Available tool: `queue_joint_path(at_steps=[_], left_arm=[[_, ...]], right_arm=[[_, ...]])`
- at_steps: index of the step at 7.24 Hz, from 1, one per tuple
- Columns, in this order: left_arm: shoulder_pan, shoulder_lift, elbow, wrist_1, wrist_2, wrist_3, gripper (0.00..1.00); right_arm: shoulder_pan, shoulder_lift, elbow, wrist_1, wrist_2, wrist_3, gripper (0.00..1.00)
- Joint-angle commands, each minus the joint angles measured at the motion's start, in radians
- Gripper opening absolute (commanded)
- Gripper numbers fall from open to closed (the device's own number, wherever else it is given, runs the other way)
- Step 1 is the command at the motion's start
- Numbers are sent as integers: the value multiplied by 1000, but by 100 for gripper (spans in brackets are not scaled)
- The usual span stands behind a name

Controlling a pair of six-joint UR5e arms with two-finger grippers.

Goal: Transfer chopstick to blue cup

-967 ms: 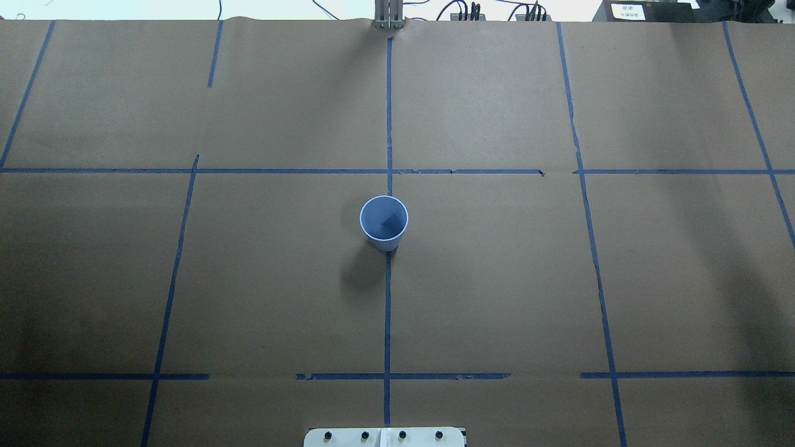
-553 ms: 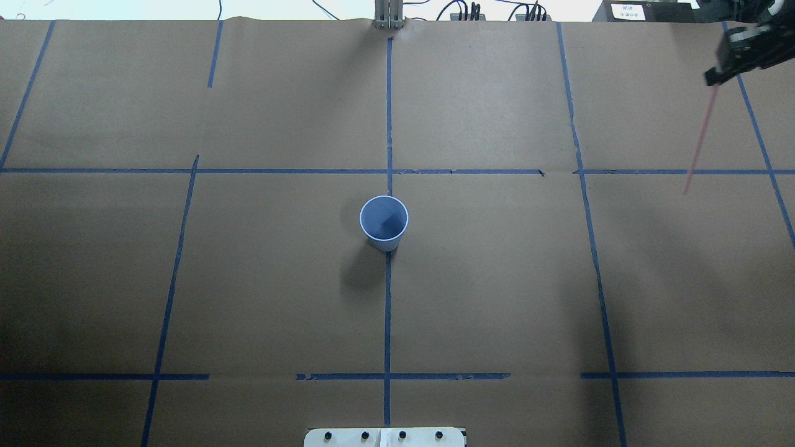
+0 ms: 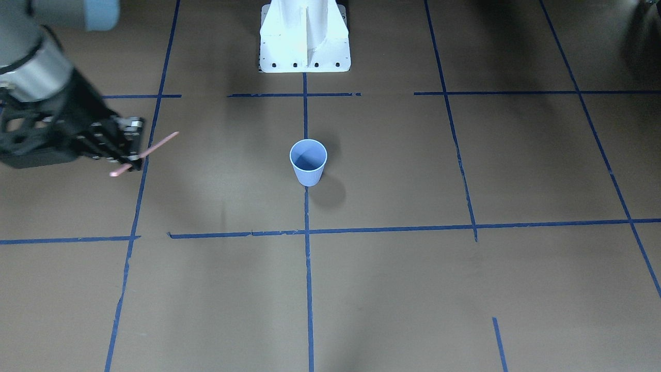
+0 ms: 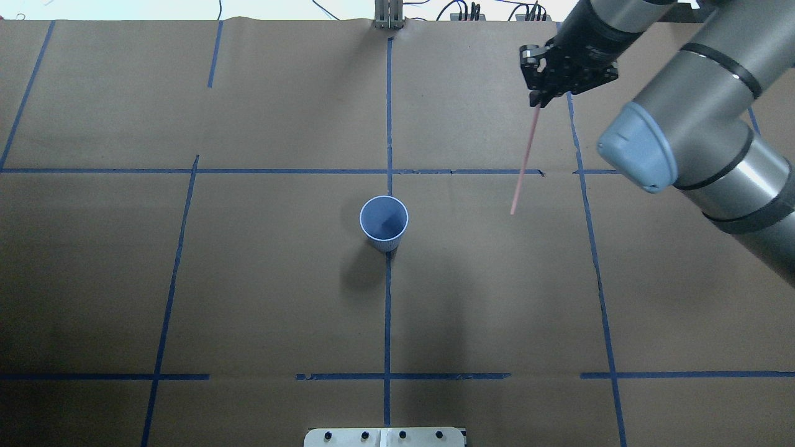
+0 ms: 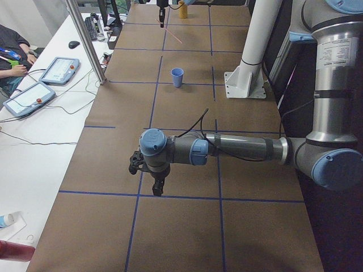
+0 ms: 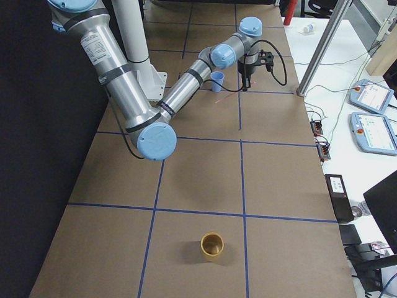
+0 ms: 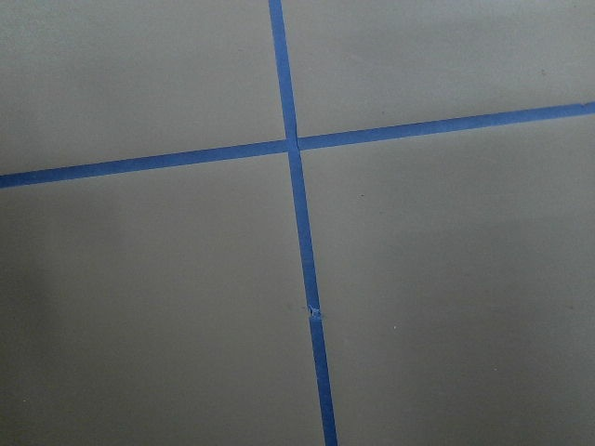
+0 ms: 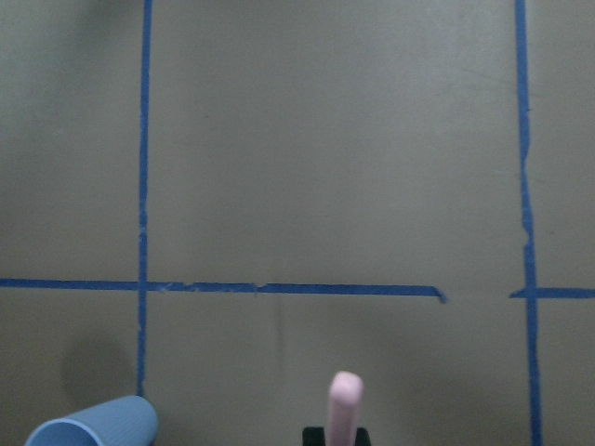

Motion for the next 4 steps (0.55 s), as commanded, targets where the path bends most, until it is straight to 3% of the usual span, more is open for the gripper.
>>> queue_joint_path(at_steps=[1, 2, 4], left_arm=[[0, 0, -7, 0, 0, 0, 100], [0, 0, -7, 0, 0, 0, 100], [-1, 2, -9, 0, 0, 0, 100]], right_arm=[[-104, 214, -160, -33, -94, 174, 0], [-135, 302, -257, -33, -130, 222, 0], [-183, 322, -299, -29, -189, 228, 0]])
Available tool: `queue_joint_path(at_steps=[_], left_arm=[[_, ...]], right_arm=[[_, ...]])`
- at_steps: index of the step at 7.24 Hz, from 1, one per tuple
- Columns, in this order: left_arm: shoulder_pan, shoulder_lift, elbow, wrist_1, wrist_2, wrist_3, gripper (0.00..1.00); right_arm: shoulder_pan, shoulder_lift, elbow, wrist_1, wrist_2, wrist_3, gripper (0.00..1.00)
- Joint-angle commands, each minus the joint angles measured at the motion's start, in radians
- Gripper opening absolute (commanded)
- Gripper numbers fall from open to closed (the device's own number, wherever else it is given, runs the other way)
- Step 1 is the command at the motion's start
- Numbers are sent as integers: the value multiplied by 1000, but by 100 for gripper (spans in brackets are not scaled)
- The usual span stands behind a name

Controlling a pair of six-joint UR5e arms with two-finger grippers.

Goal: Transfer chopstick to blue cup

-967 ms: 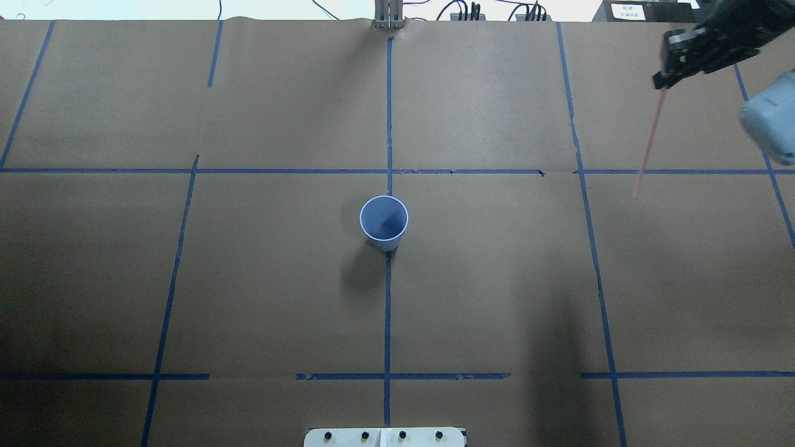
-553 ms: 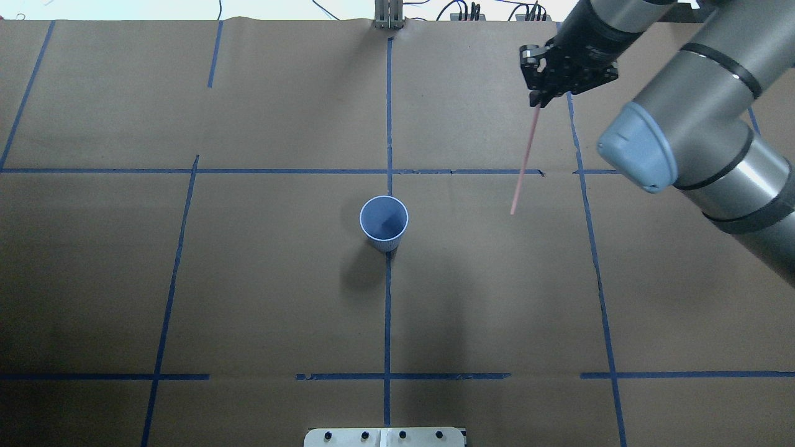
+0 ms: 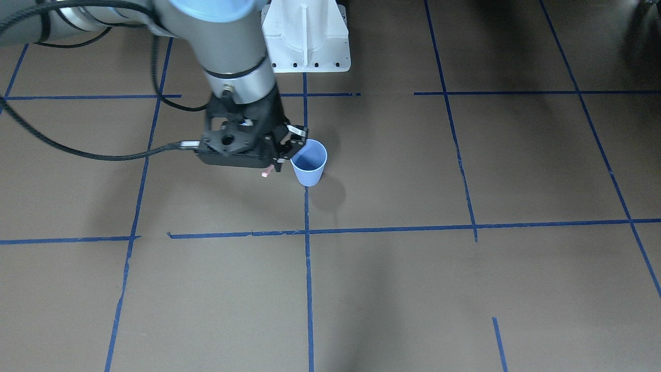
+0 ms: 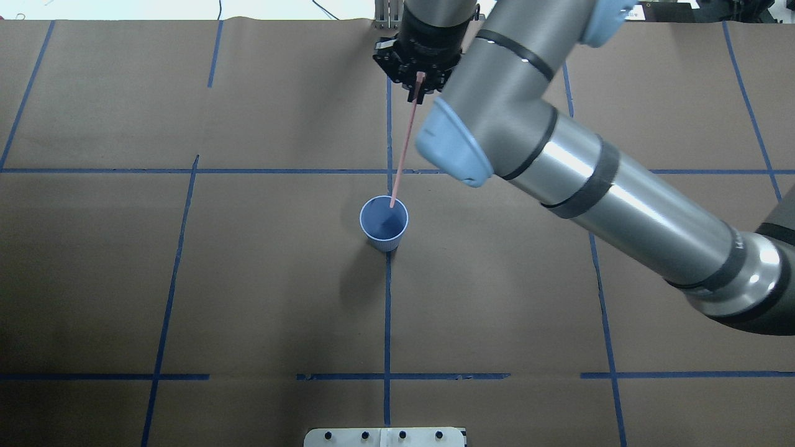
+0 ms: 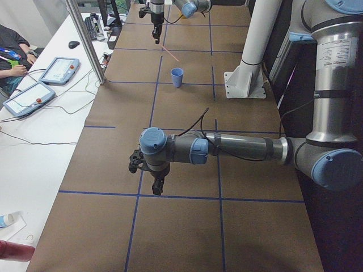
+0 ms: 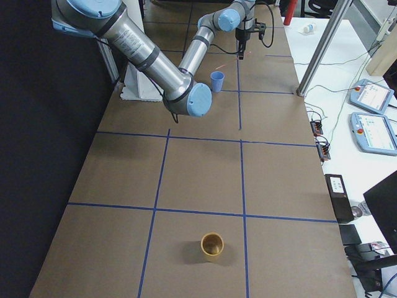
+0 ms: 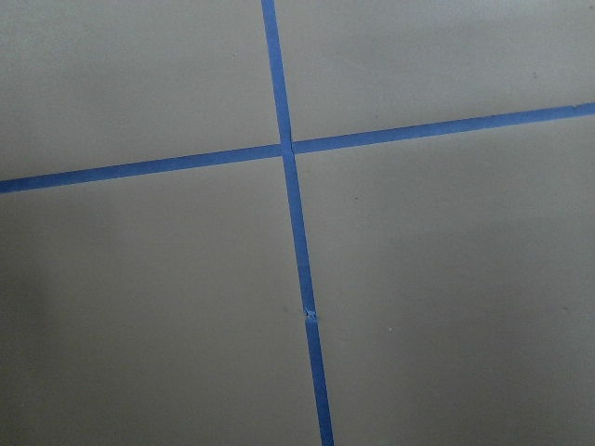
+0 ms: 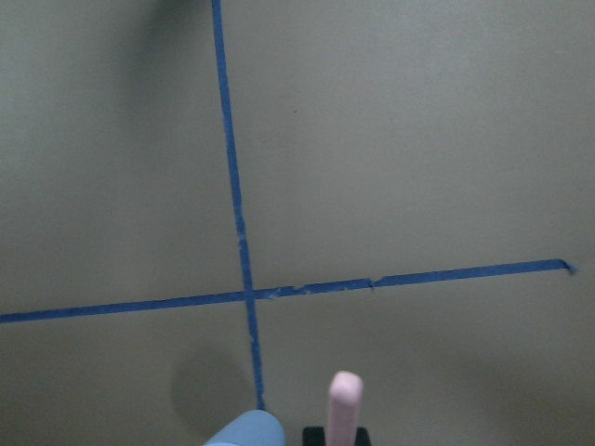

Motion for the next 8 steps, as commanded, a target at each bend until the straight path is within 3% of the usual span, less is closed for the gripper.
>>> queue_joint_path(at_steps=[1, 2, 8], left_arm=[[0, 1, -1, 0, 2, 0, 100], [-1, 1, -1, -2, 2, 0, 100], [-1, 3, -1, 0, 2, 0, 100]], right_arm=[[-54, 20, -64, 24, -70, 39, 0], [-66, 19, -102, 86, -78, 59, 0], [-97, -20, -109, 93, -104, 62, 0]])
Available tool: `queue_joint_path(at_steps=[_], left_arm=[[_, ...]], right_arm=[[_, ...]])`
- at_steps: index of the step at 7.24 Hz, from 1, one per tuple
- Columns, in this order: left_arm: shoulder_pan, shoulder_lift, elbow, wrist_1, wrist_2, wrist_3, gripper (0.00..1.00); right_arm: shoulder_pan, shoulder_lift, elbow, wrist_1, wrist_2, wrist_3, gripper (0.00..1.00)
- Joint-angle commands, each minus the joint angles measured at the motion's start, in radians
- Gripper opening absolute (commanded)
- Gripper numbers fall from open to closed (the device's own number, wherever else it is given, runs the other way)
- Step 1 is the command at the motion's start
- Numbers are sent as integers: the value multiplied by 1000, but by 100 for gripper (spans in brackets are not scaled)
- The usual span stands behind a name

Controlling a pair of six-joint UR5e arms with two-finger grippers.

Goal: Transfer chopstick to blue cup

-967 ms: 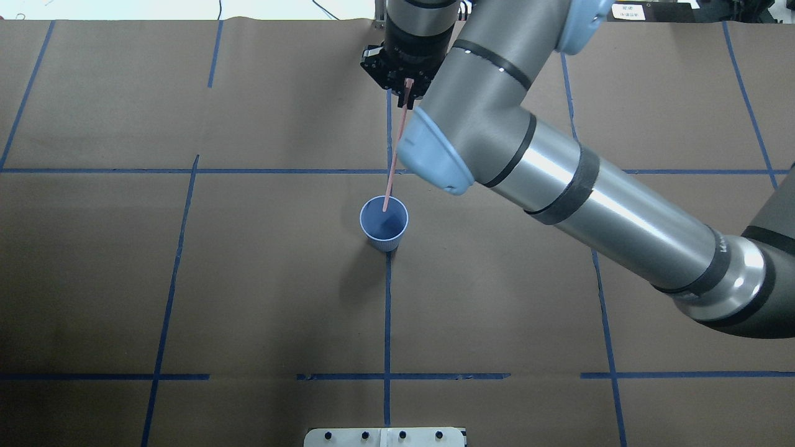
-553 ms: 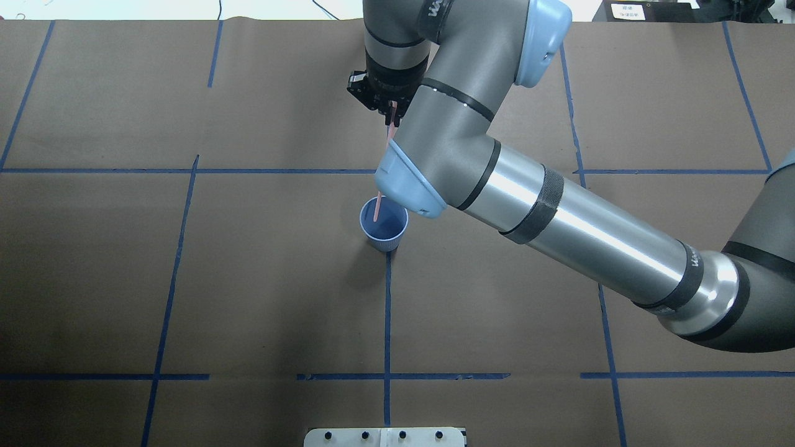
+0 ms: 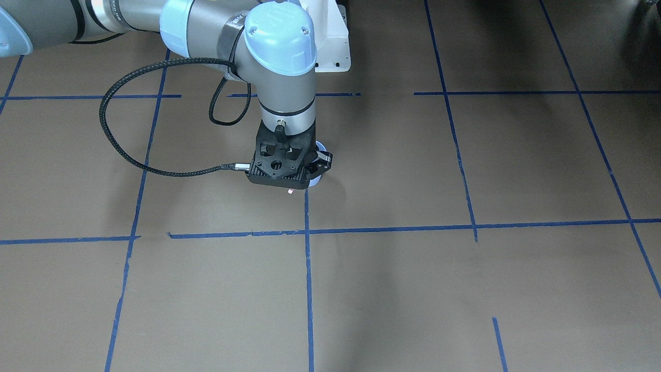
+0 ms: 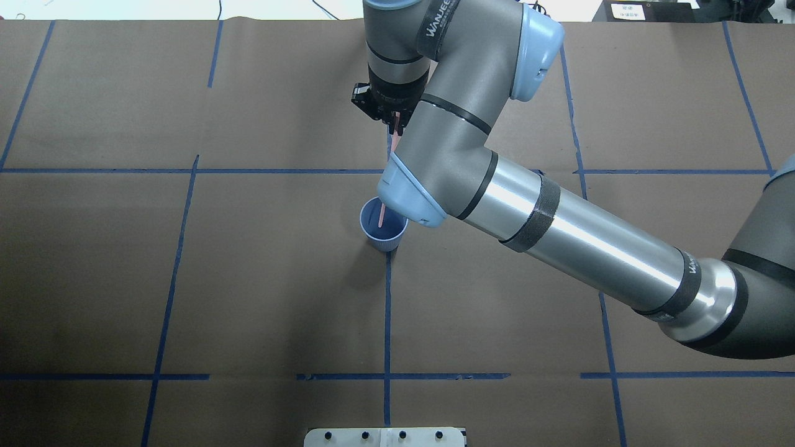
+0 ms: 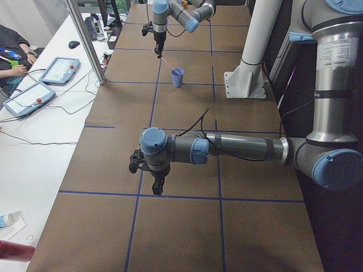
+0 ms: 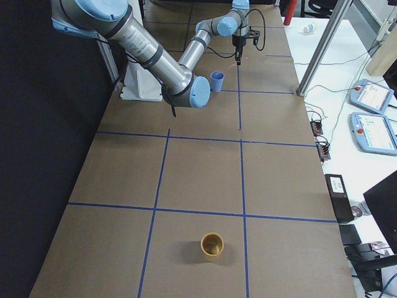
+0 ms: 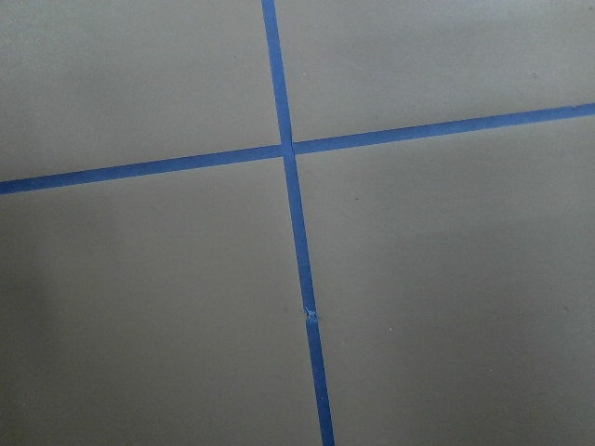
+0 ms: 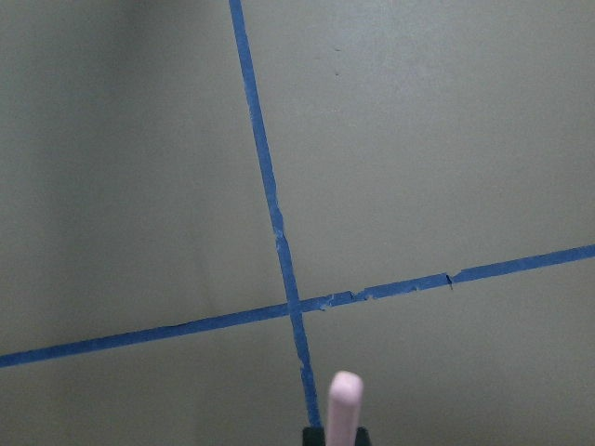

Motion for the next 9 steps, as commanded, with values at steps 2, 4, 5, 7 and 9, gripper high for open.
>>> queue_joint_path(at_steps=[2, 4, 5, 7, 9], left_arm=[[0, -1, 0, 0, 0, 0, 100], [0, -1, 0, 0, 0, 0, 100], [0, -1, 0, 0, 0, 0, 100], [0, -1, 0, 0, 0, 0, 100], [0, -1, 0, 0, 0, 0, 100]], right_arm=[[-21, -12, 0, 1, -17, 1, 2], [-30, -22, 10, 3, -35, -3, 98], [-32, -21, 13, 3, -43, -7, 100], [-32, -19, 18, 3, -43, -15, 100], [-32, -21, 21, 3, -39, -18, 100]])
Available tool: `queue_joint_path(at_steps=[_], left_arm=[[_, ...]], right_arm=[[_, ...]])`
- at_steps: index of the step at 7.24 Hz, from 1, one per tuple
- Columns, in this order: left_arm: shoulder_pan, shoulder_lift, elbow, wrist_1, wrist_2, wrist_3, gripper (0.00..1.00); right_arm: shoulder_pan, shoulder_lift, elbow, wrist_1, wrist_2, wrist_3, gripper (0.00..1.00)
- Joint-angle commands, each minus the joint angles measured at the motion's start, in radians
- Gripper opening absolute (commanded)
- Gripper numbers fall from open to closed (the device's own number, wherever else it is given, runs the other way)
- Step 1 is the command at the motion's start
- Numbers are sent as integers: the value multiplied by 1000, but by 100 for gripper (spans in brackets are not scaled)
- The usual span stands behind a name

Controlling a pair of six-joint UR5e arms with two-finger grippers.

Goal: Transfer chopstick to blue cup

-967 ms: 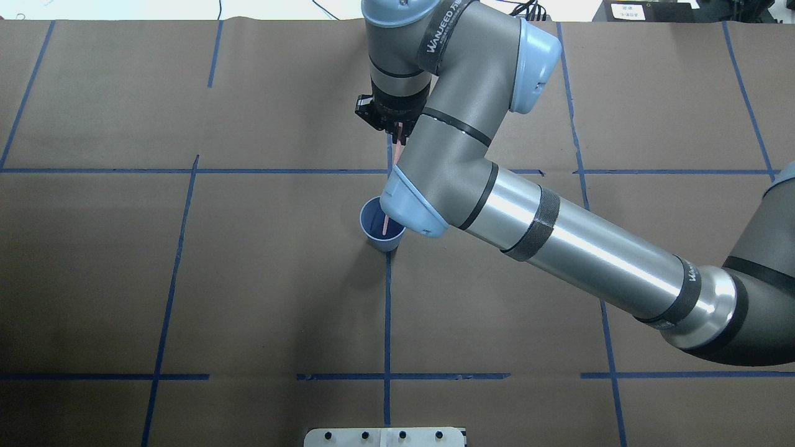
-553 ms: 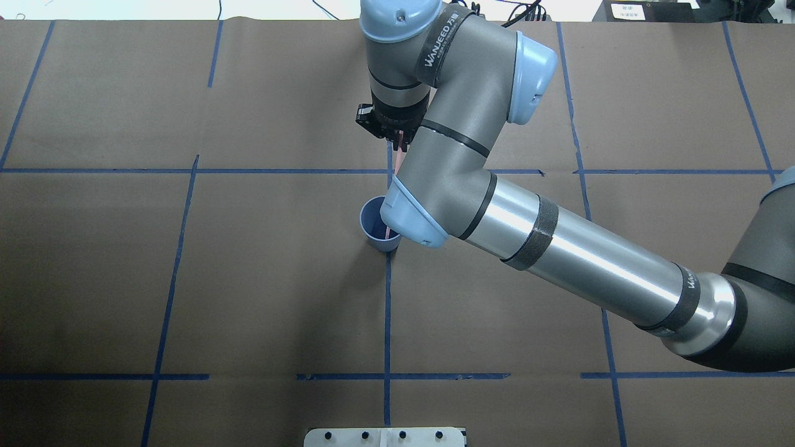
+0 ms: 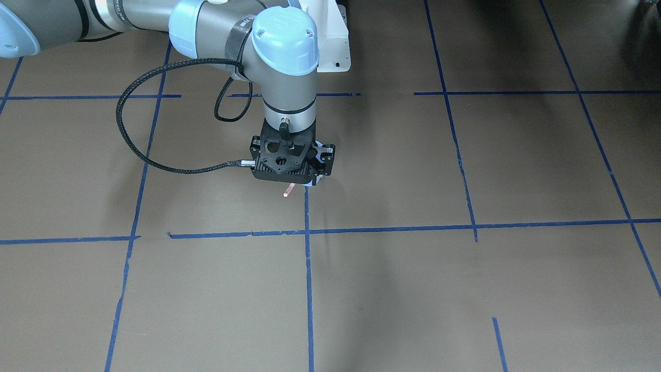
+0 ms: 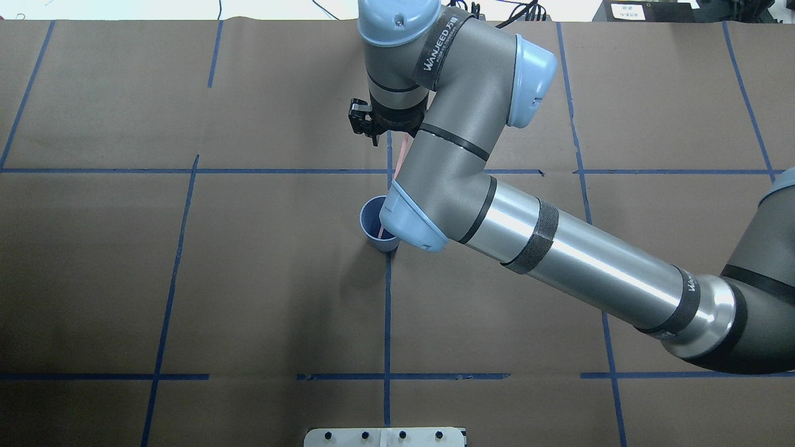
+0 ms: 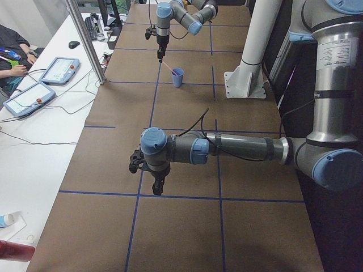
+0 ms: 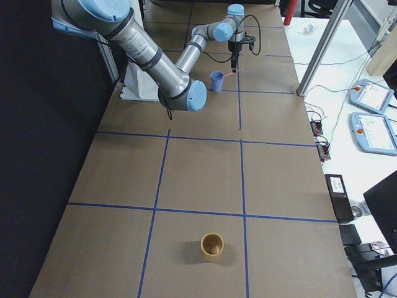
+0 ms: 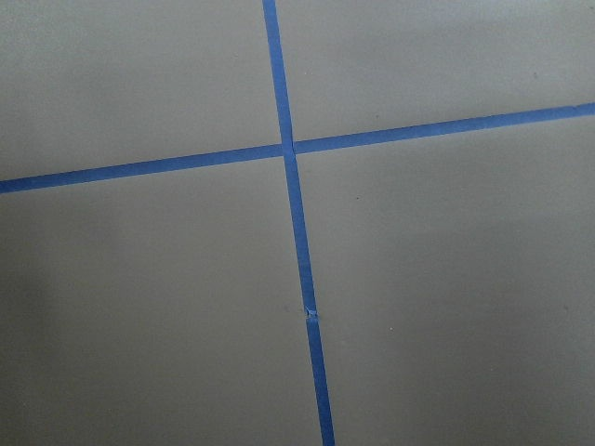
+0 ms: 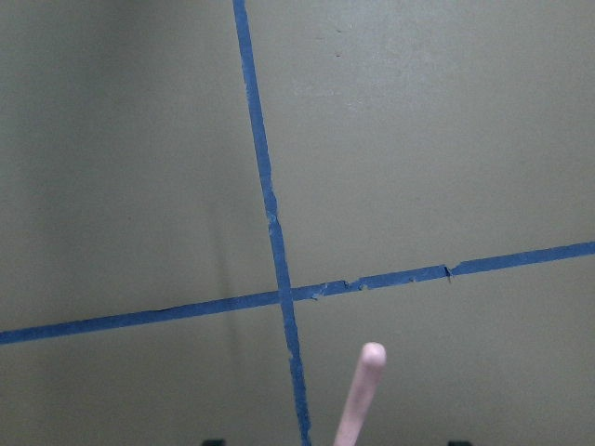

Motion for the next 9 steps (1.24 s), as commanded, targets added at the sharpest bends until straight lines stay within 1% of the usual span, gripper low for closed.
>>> queue_joint_path(at_steps=[1, 2, 3, 4, 6, 7, 8, 9], left_arm=[[1, 0, 0, 0, 0, 0, 100], [2, 0, 0, 0, 0, 0, 100], [2, 0, 2, 0, 0, 0, 100], [2, 1, 2, 0, 0, 0, 100], [2, 1, 6, 0, 0, 0, 100], [2, 1, 9, 0, -2, 0, 100], [2, 1, 12, -2, -2, 0, 100], [0, 1, 17, -3, -3, -3, 100]], right_arm=[[1, 1, 6, 0, 8, -4, 100], [14, -7, 26, -2, 16, -10, 100], [53, -25, 32, -2, 74, -71, 100], [114, -51, 33, -2, 150, -144, 100], [272, -146, 61, -2, 288, -359, 100], [350, -201, 64, -3, 360, -475, 100], [419, -295, 102, -5, 394, -621, 100], [475, -408, 156, -5, 396, -764, 100]])
